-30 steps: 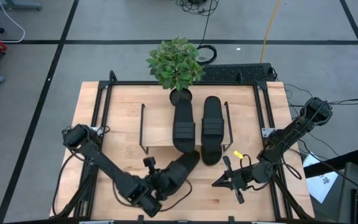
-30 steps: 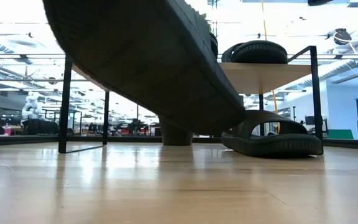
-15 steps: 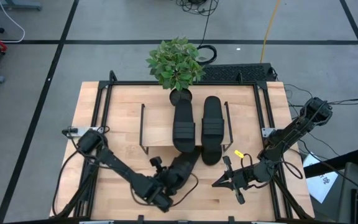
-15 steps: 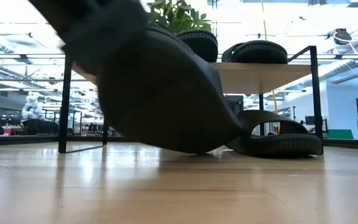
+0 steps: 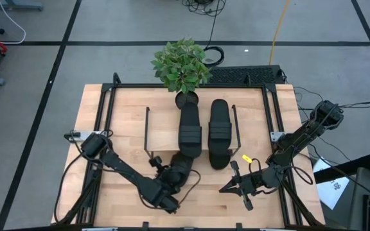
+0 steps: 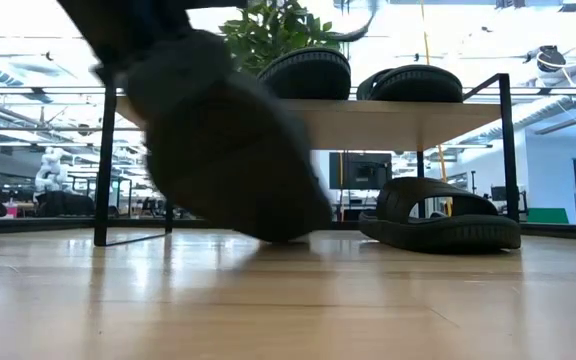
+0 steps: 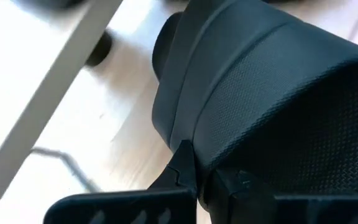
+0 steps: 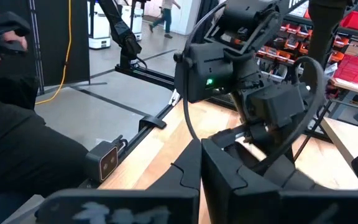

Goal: Pick and place slides into the shelf
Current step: Put the black slide under the shelf

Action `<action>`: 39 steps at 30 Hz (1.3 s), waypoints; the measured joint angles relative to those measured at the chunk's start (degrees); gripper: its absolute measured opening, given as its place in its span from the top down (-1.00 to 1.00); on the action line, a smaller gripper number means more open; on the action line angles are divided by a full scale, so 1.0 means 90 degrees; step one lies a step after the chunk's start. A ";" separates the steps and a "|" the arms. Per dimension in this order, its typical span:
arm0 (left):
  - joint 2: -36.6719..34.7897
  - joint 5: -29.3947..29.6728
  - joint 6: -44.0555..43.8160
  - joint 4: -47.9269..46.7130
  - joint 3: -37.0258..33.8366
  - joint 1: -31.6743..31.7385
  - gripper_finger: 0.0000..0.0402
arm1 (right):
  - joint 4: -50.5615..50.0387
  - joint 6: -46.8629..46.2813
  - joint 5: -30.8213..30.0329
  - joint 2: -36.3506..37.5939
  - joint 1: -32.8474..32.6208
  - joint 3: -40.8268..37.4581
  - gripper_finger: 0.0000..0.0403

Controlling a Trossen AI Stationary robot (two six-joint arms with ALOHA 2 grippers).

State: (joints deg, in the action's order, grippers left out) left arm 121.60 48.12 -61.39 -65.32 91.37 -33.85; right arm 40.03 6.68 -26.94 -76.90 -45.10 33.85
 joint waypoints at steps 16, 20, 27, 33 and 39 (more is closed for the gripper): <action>0.0112 -0.0906 0.0508 0.0697 0.0010 0.0624 0.98 | 0.0002 -0.0148 0.0000 0.0000 0.0000 0.0000 1.00; 0.0185 -0.1363 0.1062 0.1025 0.0010 0.0699 0.85 | -0.0036 -0.0170 0.0002 0.0000 0.0000 0.0000 1.00; 0.0197 -0.1655 0.2117 0.2031 -0.0005 0.0645 0.48 | -0.0113 -0.0278 0.0007 -0.0002 0.0000 0.0000 1.00; 0.0184 -0.1686 0.2634 0.2281 0.0002 0.0526 0.09 | -0.0141 -0.0318 0.0005 -0.0002 0.0000 0.0000 1.00; 0.0070 -0.1747 0.3251 0.2151 -0.0007 0.0356 -0.10 | -0.0143 -0.0306 0.0007 -0.0001 0.0000 0.0000 1.00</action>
State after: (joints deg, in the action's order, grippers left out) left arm 122.23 32.39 -32.12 -45.96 91.31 -30.64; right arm 38.74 3.92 -26.87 -76.91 -45.10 33.85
